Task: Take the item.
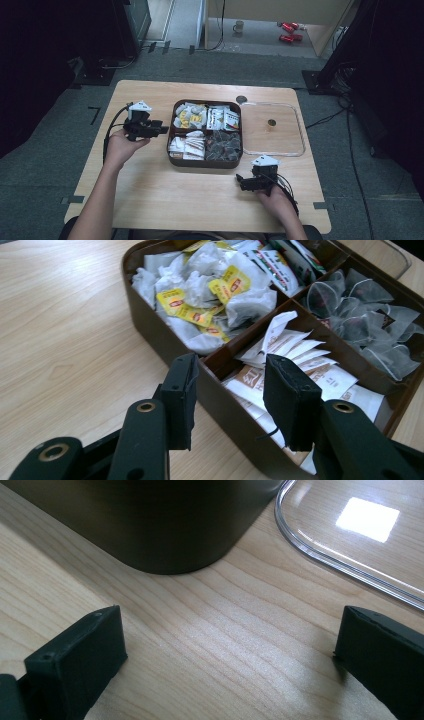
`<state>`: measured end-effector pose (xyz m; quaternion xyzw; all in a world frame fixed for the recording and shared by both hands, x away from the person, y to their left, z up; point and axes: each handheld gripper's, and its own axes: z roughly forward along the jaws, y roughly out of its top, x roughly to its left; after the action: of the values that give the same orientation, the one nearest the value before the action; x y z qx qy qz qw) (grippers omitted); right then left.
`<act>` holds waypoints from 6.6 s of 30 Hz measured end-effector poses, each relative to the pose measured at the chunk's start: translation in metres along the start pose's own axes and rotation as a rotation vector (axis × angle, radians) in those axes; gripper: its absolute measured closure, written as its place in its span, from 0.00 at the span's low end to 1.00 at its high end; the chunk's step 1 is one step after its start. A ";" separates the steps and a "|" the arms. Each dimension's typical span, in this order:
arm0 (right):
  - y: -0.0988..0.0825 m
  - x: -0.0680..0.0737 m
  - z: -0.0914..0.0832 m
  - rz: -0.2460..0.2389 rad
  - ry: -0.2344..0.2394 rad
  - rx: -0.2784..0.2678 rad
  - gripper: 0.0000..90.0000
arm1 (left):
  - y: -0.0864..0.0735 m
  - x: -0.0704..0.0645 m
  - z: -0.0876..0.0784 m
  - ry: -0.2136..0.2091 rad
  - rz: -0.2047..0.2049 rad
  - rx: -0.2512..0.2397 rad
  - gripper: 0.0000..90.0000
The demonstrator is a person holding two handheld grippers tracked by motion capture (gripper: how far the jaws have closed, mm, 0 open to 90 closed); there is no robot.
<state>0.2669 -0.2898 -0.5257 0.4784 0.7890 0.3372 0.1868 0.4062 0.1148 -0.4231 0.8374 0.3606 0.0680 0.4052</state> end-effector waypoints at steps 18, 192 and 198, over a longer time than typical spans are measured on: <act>0.001 0.000 0.001 0.002 -0.003 0.000 0.00 | 0.007 -0.015 0.020 -0.021 0.059 0.003 0.66; -0.005 0.002 -0.005 -0.015 0.018 0.002 0.00 | -0.030 0.054 -0.004 0.115 -0.059 0.124 0.98; -0.005 0.002 -0.005 -0.015 0.018 0.002 0.00 | -0.036 0.060 0.009 0.130 -0.072 0.146 0.98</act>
<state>0.2592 -0.2915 -0.5256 0.4695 0.7946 0.3393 0.1819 0.4336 0.1632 -0.4664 0.8450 0.4199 0.0813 0.3210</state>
